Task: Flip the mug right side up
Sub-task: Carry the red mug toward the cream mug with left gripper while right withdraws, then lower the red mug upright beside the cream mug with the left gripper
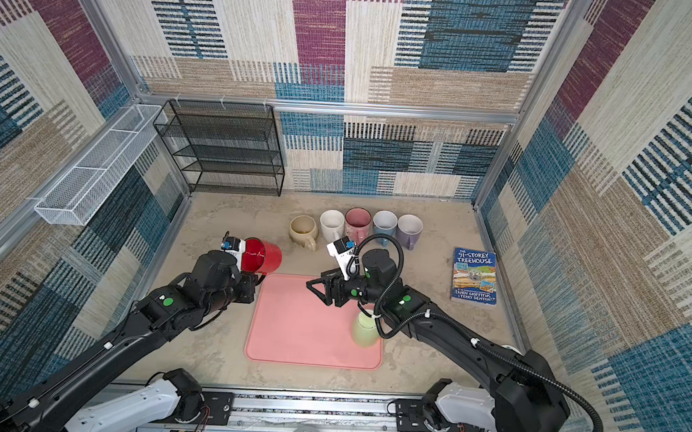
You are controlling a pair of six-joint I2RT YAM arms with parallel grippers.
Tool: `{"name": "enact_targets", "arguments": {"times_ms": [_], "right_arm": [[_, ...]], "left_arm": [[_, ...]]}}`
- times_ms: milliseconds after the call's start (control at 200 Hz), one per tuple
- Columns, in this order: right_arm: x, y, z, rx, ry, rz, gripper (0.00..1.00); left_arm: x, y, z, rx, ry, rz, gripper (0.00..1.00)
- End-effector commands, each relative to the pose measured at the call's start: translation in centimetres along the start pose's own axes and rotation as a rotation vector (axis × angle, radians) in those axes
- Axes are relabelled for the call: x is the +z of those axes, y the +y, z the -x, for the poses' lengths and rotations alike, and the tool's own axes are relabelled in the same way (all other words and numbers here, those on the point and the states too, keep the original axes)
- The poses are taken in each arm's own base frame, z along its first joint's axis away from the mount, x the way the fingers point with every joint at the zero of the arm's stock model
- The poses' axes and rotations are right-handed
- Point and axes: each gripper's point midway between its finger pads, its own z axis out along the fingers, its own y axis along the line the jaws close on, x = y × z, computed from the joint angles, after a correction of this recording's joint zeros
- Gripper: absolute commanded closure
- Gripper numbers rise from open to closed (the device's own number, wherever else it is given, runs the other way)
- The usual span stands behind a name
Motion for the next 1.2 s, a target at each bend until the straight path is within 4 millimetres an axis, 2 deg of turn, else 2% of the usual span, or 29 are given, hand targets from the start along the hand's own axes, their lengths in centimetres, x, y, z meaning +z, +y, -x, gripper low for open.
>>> {"name": "enact_targets", "arguments": {"times_ms": [0,280,501,987,1192], "right_arm": [[-0.4,-0.8,-0.2,-0.015,-0.01,-0.052,0.34],[-1.2,-1.0,-0.8,-0.031,-0.02,-0.071,0.34],[-1.6,-1.0,-1.0,-0.052,-0.024,-0.076,0.33],[-1.6,-1.7,-1.4,-0.07,-0.025,-0.105,0.33],[-1.4,-2.1,-1.4,-0.072,-0.022,-0.12,0.33]], "left_arm": [[0.4,0.9,1.4,0.066,-0.008,0.076,1.0],[3.3,2.1,3.5,0.091,0.012,0.167,1.0],[6.4,2.7,4.6,0.082,0.053,0.204,1.0],[13.0,3.7,6.2,0.092,0.152,0.254,1.0],[15.0,4.5,6.6,0.115,0.182,0.292,1.0]]}}
